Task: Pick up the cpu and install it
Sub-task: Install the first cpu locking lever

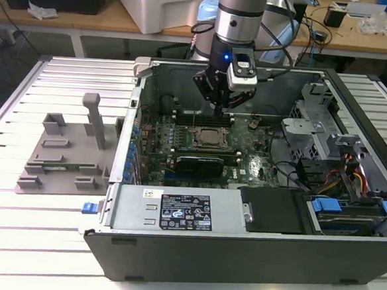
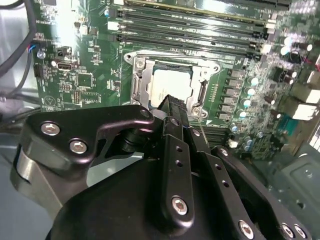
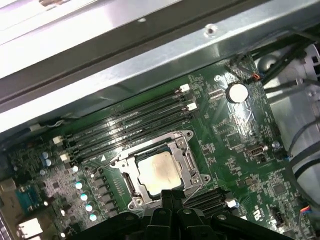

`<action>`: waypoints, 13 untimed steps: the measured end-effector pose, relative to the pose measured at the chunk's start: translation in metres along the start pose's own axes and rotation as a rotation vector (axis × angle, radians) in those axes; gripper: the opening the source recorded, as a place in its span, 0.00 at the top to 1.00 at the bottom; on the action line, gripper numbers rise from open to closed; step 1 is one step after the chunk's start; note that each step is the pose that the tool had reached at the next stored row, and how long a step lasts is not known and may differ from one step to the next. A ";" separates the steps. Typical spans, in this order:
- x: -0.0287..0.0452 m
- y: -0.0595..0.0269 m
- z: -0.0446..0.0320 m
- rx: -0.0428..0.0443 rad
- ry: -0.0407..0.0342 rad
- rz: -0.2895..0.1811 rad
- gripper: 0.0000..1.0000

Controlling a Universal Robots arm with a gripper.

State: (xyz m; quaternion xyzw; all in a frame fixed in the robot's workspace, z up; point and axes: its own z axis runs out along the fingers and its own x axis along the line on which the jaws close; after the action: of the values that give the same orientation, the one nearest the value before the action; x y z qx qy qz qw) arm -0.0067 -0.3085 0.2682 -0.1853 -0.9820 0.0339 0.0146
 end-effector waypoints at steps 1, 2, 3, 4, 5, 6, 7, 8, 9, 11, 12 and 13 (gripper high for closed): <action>0.0000 0.0000 0.0000 0.0003 -0.0012 -0.017 0.90; 0.0000 0.0000 0.0000 0.0005 -0.0020 -0.028 0.90; 0.0000 0.0000 0.0000 0.0007 -0.0029 -0.040 0.90; 0.0000 0.0000 0.0000 0.0011 -0.0045 -0.063 0.90; 0.0000 0.0000 0.0000 0.0012 -0.0055 -0.075 0.90; 0.0000 0.0000 0.0000 0.0014 -0.0063 -0.088 0.90; 0.0000 0.0000 0.0000 0.0018 -0.0074 -0.103 0.90; 0.0000 0.0000 0.0000 0.0020 -0.0082 -0.114 0.90; 0.0000 0.0000 0.0000 0.0024 -0.0103 -0.143 0.90; 0.0000 0.0000 0.0000 0.0027 -0.0119 -0.165 0.90; 0.0000 0.0000 0.0000 0.0030 -0.0132 -0.183 0.90; 0.0000 0.0000 0.0000 0.0033 -0.0144 -0.200 0.90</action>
State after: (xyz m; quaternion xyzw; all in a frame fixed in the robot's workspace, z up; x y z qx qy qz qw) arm -0.0066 -0.3086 0.2682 -0.0861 -0.9956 0.0352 0.0111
